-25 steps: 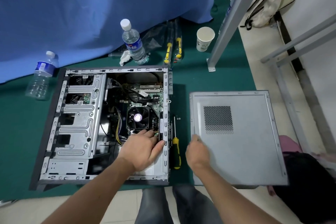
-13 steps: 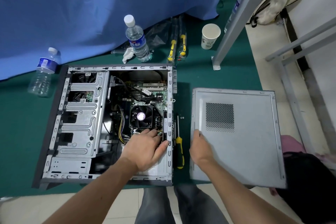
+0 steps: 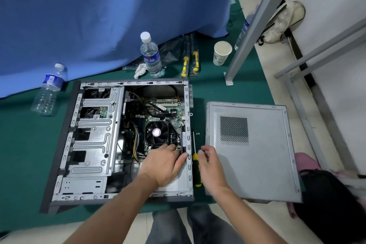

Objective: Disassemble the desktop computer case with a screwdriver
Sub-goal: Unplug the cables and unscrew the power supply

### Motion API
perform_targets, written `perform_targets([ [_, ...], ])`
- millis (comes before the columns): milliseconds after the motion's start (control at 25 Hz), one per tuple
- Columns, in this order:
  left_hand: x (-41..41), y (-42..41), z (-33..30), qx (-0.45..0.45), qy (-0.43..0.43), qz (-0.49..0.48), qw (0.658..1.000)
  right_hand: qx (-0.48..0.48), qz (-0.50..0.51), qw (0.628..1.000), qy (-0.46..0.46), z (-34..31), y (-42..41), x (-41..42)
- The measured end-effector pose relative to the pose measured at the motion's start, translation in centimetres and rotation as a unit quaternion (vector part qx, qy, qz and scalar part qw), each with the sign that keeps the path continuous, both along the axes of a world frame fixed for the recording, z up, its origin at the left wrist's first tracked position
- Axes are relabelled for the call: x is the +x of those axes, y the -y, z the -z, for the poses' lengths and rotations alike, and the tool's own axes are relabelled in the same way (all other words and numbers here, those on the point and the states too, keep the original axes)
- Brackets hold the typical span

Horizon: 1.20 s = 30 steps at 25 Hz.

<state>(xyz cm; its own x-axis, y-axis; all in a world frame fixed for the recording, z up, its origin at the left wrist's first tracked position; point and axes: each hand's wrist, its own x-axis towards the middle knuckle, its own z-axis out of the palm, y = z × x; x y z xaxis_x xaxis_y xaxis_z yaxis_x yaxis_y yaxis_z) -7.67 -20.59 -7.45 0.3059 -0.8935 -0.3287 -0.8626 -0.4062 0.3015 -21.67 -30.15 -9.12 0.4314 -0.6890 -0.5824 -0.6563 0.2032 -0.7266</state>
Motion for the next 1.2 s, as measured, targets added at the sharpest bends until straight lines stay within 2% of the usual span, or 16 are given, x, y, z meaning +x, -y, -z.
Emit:
perform_targets([
  [120, 0.1, -0.2, -0.4, -0.03, -0.025, -0.013, 0.999, -0.041, -0.012, 0.999, 0.01, -1.5, -2.0, 2.7],
  [280, 1.2, -1.2, -1.1, -0.137, -0.149, -0.127, 0.971, -0.089, -0.019, 0.995, -0.042, -1.4, -3.5, 3.9],
  [360, 3.3, -3.3, -1.7, -0.159, -0.106, -0.145, 0.971, -0.12, -0.031, 0.99, -0.069, -1.5, -3.4, 4.4],
  [480, 8.4, -8.2, -2.0, -0.174, 0.016, -0.196, 0.965, -0.182, -0.032, 0.978, -0.102, -1.8, -2.4, 6.5],
  [600, 13.9, -12.1, -1.9, -0.092, 0.086, -0.289, 0.949, -0.258, -0.063, 0.951, -0.161, -1.7, -2.4, 8.1],
  [760, 15.4, -16.2, -0.7, -0.017, 0.085, -0.279, 0.956, -0.302, -0.07, 0.931, -0.194, -1.4, -2.8, 7.9],
  [840, 15.2, -17.3, -0.5, -0.012, 0.091, -0.255, 0.963, -0.31, -0.072, 0.926, -0.201, -1.2, -2.9, 8.0],
  [1200, 15.6, -17.1, 0.7, 0.003, 0.103, -0.257, 0.961, -0.337, -0.061, 0.911, -0.227, -1.0, -2.9, 8.5],
])
